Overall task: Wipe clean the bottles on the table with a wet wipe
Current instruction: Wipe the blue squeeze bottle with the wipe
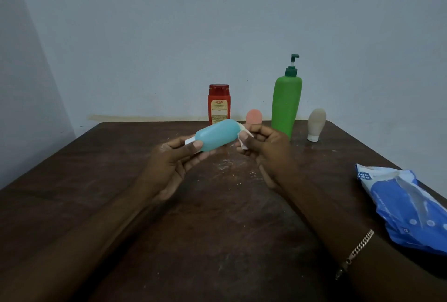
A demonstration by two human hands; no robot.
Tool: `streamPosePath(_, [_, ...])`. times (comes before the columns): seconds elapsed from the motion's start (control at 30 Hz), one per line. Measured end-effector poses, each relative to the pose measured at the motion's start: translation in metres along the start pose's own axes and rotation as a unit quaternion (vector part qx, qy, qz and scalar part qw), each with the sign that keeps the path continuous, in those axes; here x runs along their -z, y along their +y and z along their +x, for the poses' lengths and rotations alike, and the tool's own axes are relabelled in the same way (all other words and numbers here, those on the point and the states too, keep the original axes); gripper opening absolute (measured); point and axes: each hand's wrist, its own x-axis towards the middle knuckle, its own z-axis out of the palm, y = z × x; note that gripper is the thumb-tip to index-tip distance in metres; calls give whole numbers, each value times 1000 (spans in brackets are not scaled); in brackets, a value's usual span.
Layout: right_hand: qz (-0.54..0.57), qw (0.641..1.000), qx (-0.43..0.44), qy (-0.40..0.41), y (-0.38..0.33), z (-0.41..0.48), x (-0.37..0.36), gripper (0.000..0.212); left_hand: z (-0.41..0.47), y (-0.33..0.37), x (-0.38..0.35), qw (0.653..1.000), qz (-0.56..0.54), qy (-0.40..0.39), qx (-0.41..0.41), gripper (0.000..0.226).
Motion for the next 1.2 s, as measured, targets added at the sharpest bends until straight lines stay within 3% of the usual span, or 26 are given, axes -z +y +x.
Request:
streamPosePath(0.13, [5, 999, -29, -28, 11, -7, -11, 10, 2, -4, -2, 999, -37, 1, 9, 43])
streamPosePath(0.23, [-13, 998, -54, -42, 19, -13, -23, 14, 4, -9, -3, 1000, -14, 10, 4, 34])
streamPosePath(0.47, [-56, 988, -123, -75, 20, -13, -25, 26, 4, -12, -3, 999, 35, 28, -9, 37])
streamPosePath(0.6, [-5, 995, -95, 29, 6, -2, -11, 21, 7, -3, 4, 997, 36, 71, -13, 27])
streamPosePath(0.7, [-63, 994, -43, 80, 7, 2, -3, 15, 6, -6, 8, 996, 51, 72, 8, 23])
streamPosePath(0.77, [-146, 987, -16, 64, 11, 2, -2, 13, 5, -7, 5, 995, 62, 70, 16, 22])
streamPosePath(0.87, [-257, 966, -25, -28, 15, -5, -10, 15, 6, -9, 2, 996, 69, 62, 11, 27])
streamPosePath(0.97, [-267, 954, -60, -127, 20, -17, -25, 14, 5, -12, 2, 993, 102, 56, 2, 42])
streamPosePath(1.1, [-311, 948, 35, -61, 19, -15, -23, 19, 5, -10, 6, 974, 215, 64, -27, 45])
streamPosePath(1.2, [-345, 932, 111, -18, 15, -12, -14, 27, 4, -10, 7, 943, 328, 53, 0, 48])
